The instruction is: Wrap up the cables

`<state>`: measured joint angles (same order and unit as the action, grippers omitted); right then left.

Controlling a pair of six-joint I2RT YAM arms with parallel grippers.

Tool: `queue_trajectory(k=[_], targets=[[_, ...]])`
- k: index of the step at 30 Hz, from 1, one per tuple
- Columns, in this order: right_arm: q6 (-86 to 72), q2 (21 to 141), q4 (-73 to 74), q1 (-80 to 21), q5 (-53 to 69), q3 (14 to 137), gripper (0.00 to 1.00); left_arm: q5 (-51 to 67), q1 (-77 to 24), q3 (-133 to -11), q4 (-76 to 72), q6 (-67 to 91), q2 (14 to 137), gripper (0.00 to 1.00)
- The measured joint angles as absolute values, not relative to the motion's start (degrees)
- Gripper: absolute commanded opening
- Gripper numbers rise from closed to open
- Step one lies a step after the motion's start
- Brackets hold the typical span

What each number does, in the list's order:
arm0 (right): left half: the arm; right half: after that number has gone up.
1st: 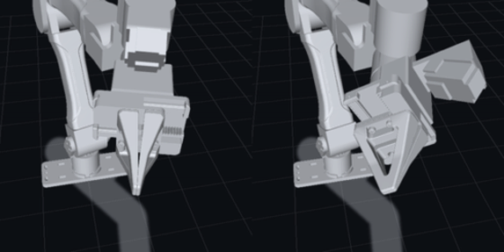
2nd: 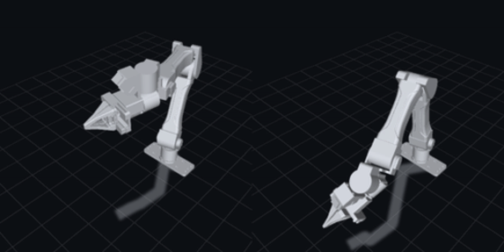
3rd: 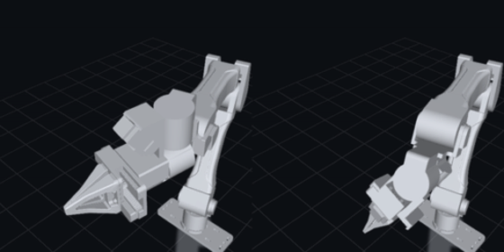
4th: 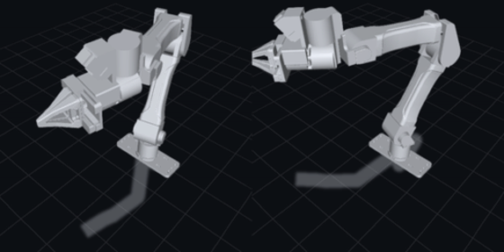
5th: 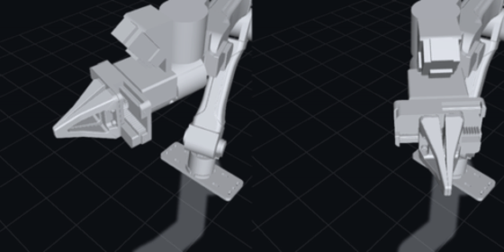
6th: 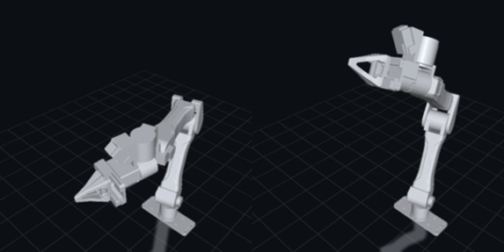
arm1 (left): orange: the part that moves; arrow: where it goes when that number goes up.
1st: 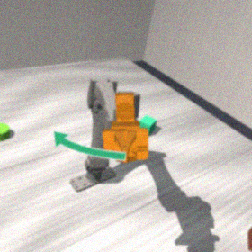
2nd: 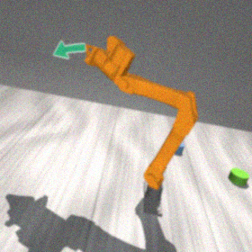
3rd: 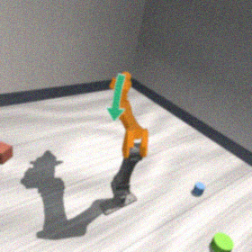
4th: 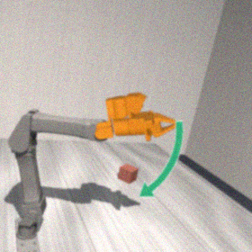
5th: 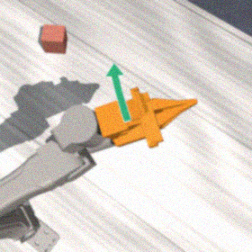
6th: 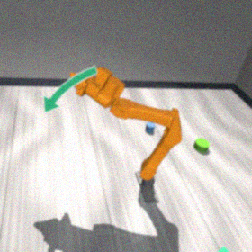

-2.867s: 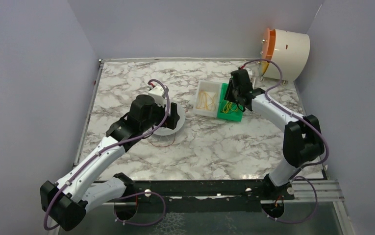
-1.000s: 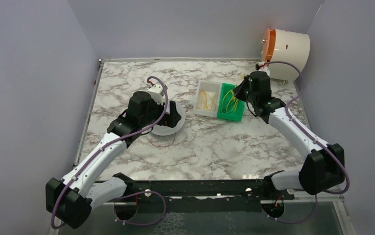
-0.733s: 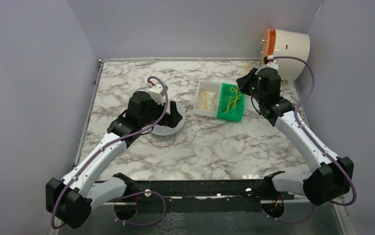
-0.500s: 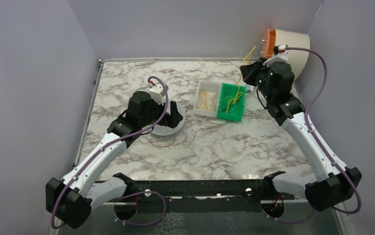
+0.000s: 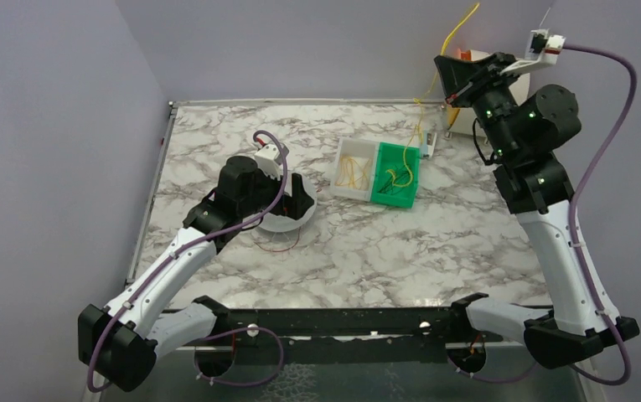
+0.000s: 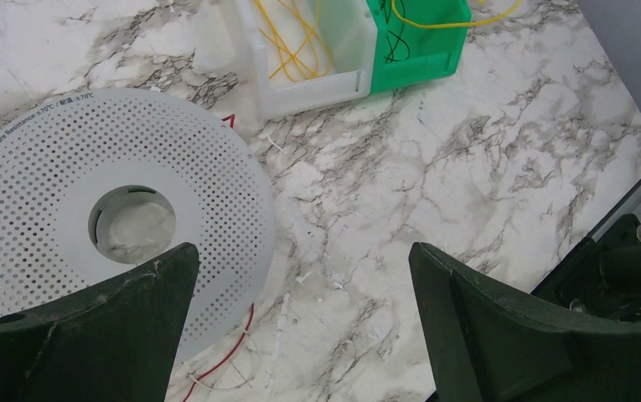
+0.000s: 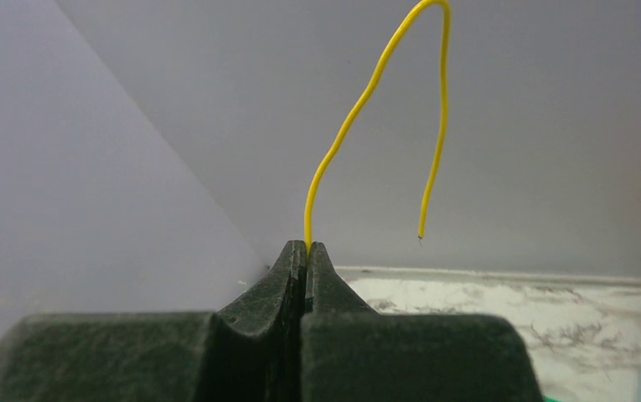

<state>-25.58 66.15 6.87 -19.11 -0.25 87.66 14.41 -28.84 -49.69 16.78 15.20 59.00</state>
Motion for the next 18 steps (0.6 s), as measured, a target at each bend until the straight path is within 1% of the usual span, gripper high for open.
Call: queue_trajectory(k=[11,15,18], targets=[[-23.9,65.2,6.6,-19.1,8.1,104.7,0.01,15.7,-28.8,-48.7,15.4,15.2,56.9,0.99],[-23.9,63.4,6.8,-19.1,11.1,107.1,0.01,16.3,-28.8,-48.3,14.6,15.2,55.8,0.99],[-24.0,61.0,7.3,-19.1,13.5,106.3,0.01,17.0,-28.9,-48.0,14.0,15.2,55.2,0.99]])
